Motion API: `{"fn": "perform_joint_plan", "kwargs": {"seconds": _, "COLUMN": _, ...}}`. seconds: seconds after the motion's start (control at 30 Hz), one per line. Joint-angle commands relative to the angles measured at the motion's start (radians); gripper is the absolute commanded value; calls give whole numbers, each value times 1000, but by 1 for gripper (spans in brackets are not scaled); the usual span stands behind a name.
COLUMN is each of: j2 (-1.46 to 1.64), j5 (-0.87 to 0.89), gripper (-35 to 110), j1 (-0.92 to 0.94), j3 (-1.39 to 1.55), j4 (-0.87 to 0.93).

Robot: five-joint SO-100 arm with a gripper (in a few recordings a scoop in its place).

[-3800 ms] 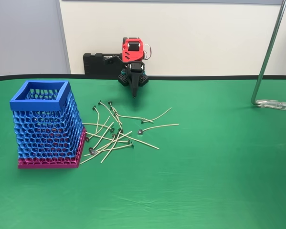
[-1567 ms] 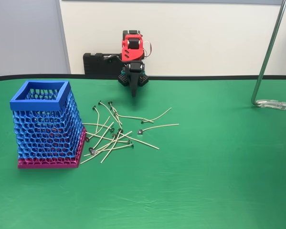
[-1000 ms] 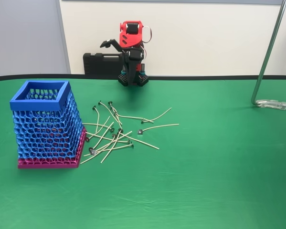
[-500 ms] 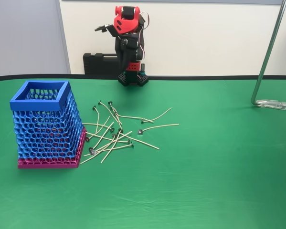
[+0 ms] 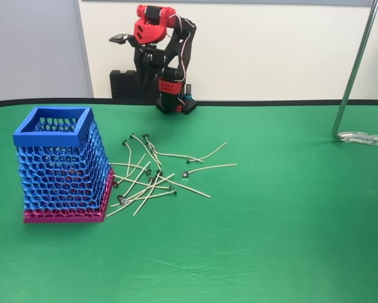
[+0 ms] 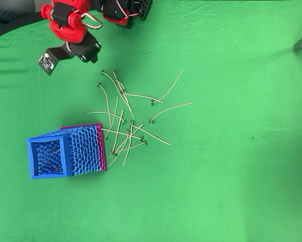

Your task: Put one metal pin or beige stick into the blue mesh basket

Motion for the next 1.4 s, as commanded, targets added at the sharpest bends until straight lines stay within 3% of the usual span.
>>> {"fn": "perform_joint_plan", "kwargs": {"seconds": 0.0, "j2": -34, "j5": -67, "gripper": 1, "j1": 18, "j3": -49, "j4": -25}}
{"fn": "perform_joint_plan", "kwargs": {"seconds": 0.5, "j2": -238, "j5": -244, "gripper": 1, "j1": 0, "j3": -138, "j4": -112}}
{"fn": "perform_joint_plan", "kwargs": {"seconds": 0.67, "j2": -296, "j5": -253, "gripper": 1, "j1": -2, "j3": -89, "j4": -209}}
{"fn": "perform_joint_plan", "kwargs": {"seconds": 1.13, "j2": -368, "j5": -488, "gripper": 1, "j1": 95, "j3": 67, "j4": -446}}
{"fn": "perform_joint_plan", "kwargs": {"seconds": 1.37, "j2": -419, "j5": -469, "gripper": 1, "j1": 104, "j3": 106, "j4": -575}}
